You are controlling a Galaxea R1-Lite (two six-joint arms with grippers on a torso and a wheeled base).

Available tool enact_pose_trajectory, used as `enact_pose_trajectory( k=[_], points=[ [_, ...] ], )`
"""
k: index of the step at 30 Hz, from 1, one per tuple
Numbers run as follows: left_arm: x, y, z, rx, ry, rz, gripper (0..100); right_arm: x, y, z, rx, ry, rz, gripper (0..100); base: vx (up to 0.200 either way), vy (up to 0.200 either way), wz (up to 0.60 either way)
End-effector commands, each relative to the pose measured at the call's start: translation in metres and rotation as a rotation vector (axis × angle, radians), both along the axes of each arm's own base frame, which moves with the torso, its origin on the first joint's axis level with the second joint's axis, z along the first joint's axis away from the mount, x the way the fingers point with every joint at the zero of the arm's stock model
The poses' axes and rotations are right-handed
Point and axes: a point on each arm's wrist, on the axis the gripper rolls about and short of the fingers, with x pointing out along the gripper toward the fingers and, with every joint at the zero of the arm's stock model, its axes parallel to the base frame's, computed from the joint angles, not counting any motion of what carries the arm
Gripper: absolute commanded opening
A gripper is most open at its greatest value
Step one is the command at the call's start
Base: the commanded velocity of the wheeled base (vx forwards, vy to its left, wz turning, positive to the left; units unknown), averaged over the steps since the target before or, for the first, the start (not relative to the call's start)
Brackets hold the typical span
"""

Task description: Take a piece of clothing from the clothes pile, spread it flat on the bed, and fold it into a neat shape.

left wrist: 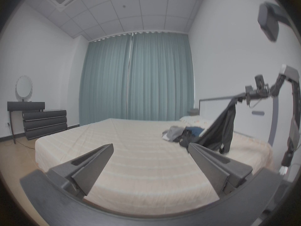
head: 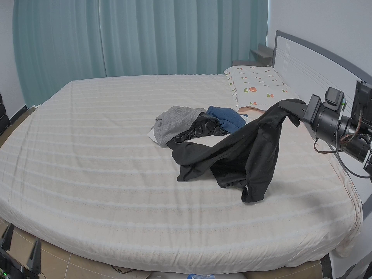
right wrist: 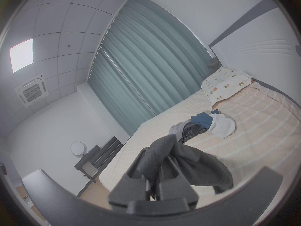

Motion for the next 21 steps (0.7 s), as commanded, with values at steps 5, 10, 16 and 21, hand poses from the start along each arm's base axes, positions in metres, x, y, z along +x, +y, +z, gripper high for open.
enact_pose_trajectory(
  k=[5,10,16,21],
  points=[
    [0.064,-0.003,0.081,-0.018,0.226,-0.104,100,-0.032,0.011,0.009,0.001,-0.028,0.038,0,0.0,0.0,0.0],
    [0.088,-0.011,0.075,-0.035,0.359,-0.28,100,-0.036,0.023,0.006,-0.011,-0.023,0.05,0,0.0,0.0,0.0],
    [0.137,-0.029,0.065,-0.006,0.566,-0.39,100,-0.032,0.032,0.013,0.004,-0.048,0.055,0,0.0,0.0,0.0],
    [0.182,-0.044,0.043,-0.021,0.707,-0.41,100,-0.027,0.035,0.026,0.025,-0.081,0.051,0,0.0,0.0,0.0]
  ],
)
